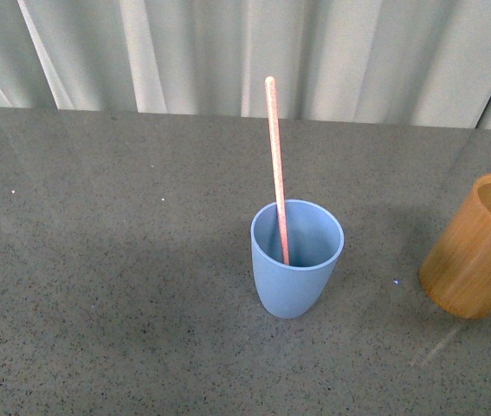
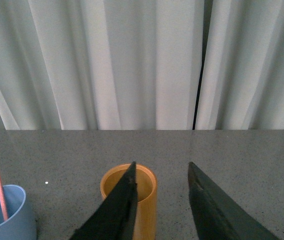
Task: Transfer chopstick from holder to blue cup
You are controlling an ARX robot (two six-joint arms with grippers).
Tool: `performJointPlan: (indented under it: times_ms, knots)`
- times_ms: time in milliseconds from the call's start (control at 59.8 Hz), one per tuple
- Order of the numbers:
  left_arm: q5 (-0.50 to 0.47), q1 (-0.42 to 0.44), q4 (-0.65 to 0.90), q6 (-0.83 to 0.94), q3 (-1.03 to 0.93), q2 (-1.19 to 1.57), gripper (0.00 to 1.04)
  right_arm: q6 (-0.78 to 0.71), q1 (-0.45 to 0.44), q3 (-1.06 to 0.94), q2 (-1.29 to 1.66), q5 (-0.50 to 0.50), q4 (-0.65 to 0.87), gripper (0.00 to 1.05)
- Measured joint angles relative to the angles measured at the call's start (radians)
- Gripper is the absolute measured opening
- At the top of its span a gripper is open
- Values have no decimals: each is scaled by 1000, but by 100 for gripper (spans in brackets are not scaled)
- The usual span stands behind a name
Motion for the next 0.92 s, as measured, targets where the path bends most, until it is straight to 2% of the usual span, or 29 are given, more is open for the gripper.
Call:
performJointPlan:
  times_ms: [368, 920]
  knots:
    - [0, 0, 0, 0, 0, 0, 98, 0, 0, 0, 0, 0, 0, 96]
    - [0, 0, 0, 0, 0, 0, 98, 1, 0, 0, 0, 0, 0, 95]
